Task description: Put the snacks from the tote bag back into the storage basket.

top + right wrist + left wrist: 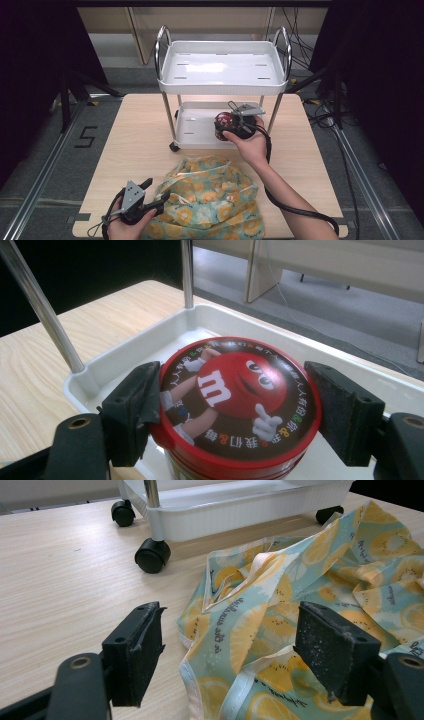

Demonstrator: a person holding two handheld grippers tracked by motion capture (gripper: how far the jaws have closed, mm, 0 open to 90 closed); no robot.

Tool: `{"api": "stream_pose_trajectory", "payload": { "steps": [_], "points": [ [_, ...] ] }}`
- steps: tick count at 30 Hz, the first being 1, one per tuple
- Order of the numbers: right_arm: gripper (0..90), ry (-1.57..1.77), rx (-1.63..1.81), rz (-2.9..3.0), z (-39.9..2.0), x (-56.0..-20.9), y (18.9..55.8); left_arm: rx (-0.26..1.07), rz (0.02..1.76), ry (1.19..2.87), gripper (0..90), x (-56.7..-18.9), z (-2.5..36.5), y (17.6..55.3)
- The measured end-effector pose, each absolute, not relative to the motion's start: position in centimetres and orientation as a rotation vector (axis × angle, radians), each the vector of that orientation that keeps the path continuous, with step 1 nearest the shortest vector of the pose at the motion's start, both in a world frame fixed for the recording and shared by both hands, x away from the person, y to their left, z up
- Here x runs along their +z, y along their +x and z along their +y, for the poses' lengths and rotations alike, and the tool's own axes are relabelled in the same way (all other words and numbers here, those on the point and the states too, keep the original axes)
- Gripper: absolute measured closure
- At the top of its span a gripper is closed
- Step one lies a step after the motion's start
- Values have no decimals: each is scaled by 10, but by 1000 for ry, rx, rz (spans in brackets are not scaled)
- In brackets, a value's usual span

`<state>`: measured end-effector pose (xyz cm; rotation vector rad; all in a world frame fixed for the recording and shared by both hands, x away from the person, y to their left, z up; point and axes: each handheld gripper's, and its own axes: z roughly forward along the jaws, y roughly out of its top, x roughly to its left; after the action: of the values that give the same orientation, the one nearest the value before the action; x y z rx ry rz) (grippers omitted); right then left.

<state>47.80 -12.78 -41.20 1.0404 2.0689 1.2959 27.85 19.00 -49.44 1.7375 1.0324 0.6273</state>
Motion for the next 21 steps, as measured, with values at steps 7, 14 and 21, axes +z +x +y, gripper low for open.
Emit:
{"api": "stream_pose_trajectory", "payload": {
  "steps": [7,14,21],
  "points": [
    [267,1036,1285,2071,-129,-413,481,626,1034,1732,265,-495,189,278],
    [267,1053,1275,2067,-130,-415,483,625,1037,1734,265,-495,189,278],
    [267,1070,1272,2069,-129,-417,483,625,1037,1734,264,-495,190,278]
  ]
}}
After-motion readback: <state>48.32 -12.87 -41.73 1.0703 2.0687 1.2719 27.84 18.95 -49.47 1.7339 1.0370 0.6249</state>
